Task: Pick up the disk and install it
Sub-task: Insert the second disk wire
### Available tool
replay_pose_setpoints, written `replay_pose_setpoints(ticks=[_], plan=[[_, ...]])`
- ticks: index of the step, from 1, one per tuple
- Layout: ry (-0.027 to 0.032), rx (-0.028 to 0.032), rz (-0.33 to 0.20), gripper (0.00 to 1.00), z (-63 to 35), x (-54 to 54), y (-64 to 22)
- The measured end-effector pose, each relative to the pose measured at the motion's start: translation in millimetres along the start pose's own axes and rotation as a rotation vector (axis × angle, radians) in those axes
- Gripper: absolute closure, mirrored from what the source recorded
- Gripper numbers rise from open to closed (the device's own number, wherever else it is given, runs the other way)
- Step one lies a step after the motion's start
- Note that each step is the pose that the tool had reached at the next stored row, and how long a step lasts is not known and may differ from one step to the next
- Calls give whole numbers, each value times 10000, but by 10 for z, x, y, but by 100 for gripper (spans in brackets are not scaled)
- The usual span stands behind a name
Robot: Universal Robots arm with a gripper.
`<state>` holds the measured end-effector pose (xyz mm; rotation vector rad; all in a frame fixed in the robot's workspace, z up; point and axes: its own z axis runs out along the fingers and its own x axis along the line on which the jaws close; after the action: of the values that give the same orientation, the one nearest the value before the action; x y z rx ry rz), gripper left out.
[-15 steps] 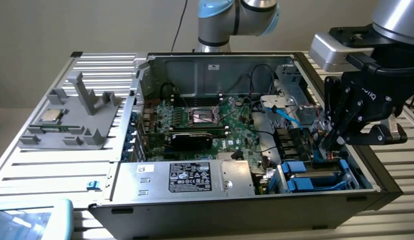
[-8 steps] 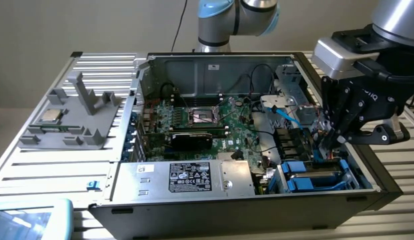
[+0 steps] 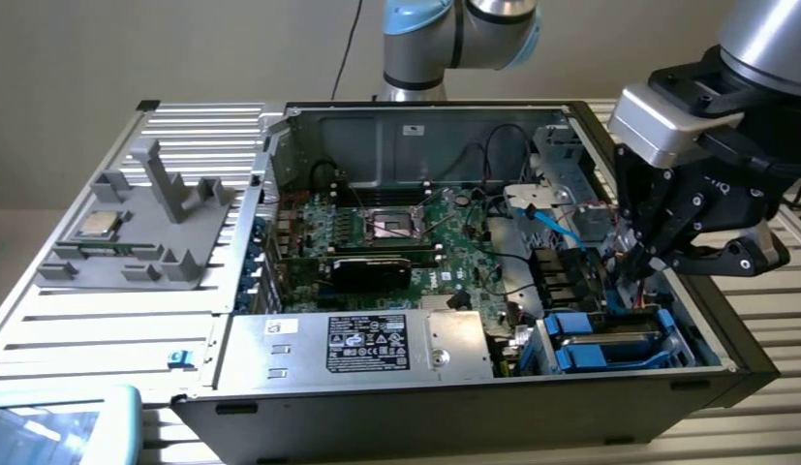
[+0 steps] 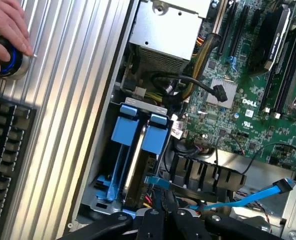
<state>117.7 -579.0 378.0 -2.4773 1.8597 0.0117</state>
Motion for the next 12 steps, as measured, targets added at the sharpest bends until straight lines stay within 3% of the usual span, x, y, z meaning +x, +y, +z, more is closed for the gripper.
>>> replay_pose_setpoints(ticks=[2, 4, 12], plan=[[-117, 30, -309, 89, 3, 0, 1], [-168, 32, -668, 89, 5, 0, 0], [-198, 47, -2126, 89, 8, 0, -1]])
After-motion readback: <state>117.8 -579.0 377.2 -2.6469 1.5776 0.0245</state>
